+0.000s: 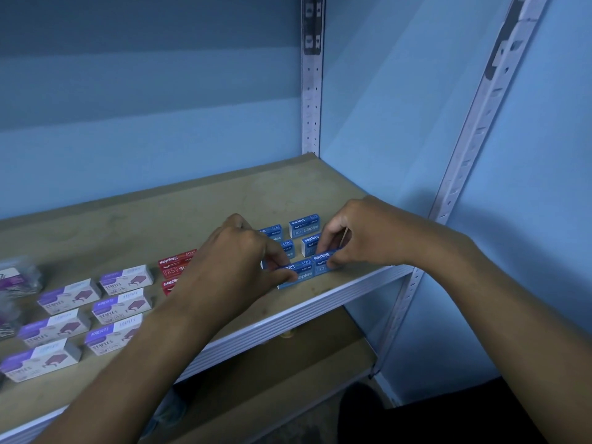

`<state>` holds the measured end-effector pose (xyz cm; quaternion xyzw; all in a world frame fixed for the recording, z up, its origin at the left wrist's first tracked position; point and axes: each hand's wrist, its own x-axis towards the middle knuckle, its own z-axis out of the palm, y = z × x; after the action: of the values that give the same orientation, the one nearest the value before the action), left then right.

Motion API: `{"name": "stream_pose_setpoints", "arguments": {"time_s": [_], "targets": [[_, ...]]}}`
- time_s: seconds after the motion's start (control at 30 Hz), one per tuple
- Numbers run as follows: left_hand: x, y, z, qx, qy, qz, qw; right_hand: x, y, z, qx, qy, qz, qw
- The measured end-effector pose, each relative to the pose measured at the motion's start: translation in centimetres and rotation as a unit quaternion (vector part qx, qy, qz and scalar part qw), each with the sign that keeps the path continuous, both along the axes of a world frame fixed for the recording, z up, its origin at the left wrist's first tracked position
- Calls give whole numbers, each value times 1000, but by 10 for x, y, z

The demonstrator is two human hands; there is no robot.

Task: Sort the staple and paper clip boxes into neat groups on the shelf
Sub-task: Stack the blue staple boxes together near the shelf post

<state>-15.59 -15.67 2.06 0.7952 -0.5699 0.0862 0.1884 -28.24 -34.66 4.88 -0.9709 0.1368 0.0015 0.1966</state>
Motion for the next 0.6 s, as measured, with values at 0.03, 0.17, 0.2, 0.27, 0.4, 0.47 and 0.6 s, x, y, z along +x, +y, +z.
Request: {"name": "stream_pose_setpoints", "arguments": {"time_s": [0.03,0.17,0.2,0.27,0.4,0.47,0.6], "targets": [[0,0,0,-3,2,-2,1000,0,0,0,-3,-1,1,1000],[2,-2,-2,3,2,-4,1000,1,0,0,-8,4,4,1000],[3,-2,-3,2,2,-5,1000,1,0,0,-7,6,5,1000],[4,-2,-2,-9,-3,-5,1000,-1,0,3,5,5,3,1000],[9,-1,6,-53,-24,18,998,-5,-8,11,34,-49,-27,998],[11,0,9,-62,-44,39,996,-3,-13,11,34,-80,-39,995],[13,-1,10,-35,-65,73,995,4,-13,8,12,-82,-31,996]]}}
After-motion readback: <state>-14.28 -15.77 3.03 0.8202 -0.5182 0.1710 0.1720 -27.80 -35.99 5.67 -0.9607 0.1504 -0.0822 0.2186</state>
